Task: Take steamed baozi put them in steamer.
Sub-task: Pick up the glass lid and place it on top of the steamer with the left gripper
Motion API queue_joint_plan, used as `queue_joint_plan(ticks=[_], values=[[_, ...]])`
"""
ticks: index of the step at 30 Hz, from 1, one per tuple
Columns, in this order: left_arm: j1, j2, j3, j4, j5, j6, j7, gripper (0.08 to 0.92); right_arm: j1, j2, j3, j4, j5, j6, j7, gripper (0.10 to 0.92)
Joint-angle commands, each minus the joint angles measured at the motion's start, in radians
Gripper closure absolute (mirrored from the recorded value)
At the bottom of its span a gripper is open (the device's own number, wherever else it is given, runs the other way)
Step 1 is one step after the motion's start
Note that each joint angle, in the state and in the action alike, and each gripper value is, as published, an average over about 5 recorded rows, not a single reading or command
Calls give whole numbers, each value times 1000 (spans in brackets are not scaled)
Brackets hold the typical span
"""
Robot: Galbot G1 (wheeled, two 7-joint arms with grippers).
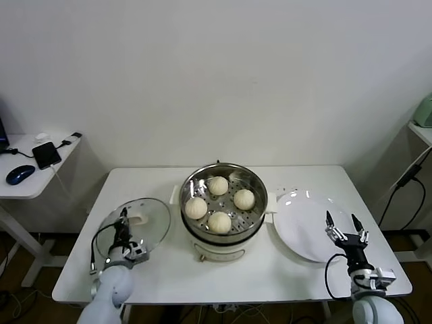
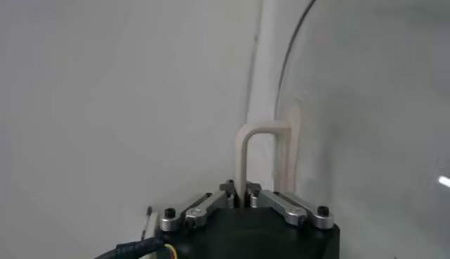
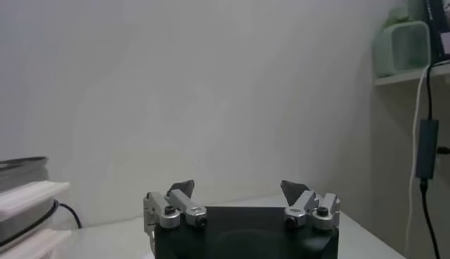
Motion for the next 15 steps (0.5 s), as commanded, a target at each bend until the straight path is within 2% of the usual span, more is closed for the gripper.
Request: queue_joint_plan(ticks=[1, 8, 15], values=[[64, -81, -19, -356, 210, 370, 167, 840, 0, -1, 0, 5, 3, -1, 2, 203], [65, -111, -44, -514, 383, 436, 324, 840, -6, 0, -6, 14, 3, -2, 3, 203], [32, -200, 78, -671, 492, 453, 486, 840, -7, 5, -20, 25, -10, -6, 6, 203]])
